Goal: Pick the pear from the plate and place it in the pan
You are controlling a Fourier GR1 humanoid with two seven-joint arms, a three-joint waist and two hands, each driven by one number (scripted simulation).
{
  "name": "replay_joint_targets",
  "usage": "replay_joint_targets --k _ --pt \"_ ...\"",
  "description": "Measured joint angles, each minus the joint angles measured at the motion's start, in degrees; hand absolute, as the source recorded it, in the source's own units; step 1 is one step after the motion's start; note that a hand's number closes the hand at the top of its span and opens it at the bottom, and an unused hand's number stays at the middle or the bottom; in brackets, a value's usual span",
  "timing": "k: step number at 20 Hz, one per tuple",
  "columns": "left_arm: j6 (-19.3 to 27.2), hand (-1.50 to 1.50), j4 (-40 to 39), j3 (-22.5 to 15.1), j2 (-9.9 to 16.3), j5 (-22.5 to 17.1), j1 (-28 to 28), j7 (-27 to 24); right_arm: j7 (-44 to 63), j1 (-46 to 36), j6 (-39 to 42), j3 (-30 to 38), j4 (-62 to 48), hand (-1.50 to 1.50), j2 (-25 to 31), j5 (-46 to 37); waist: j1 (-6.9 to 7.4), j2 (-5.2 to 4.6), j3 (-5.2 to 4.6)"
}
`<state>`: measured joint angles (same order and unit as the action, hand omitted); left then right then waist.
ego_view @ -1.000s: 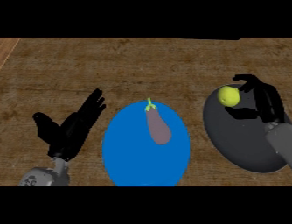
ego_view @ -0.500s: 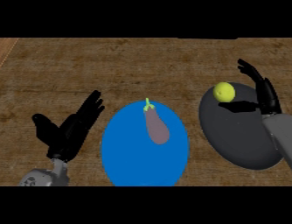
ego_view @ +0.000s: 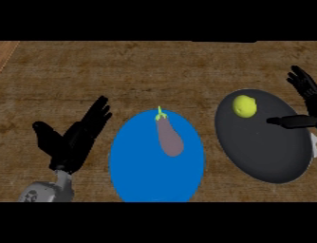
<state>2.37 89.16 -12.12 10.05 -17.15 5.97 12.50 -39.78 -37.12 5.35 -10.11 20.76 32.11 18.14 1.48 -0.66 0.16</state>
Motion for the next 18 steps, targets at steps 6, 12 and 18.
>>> replay_joint_targets --k 6,12,18 --pt "-1.05 0.00 0.30 -0.17 -0.29 0.20 -1.85 -0.82 -6.51 2.14 14.35 0.93 -5.21 -1.50 5.86 -0.95 -0.03 0.04 0.01" --pt "-1.25 0.00 0.95 0.59 -0.21 0.16 -1.70 -0.16 -8.33 4.87 18.47 0.86 -6.35 -1.50 10.32 -2.60 -0.09 0.05 0.06" --pt "-1.50 0.00 0.19 0.78 -0.59 0.62 -1.67 -0.82 -10.48 8.51 18.88 0.35 -5.07 -1.50 12.60 -4.09 -0.36 0.04 0.11"
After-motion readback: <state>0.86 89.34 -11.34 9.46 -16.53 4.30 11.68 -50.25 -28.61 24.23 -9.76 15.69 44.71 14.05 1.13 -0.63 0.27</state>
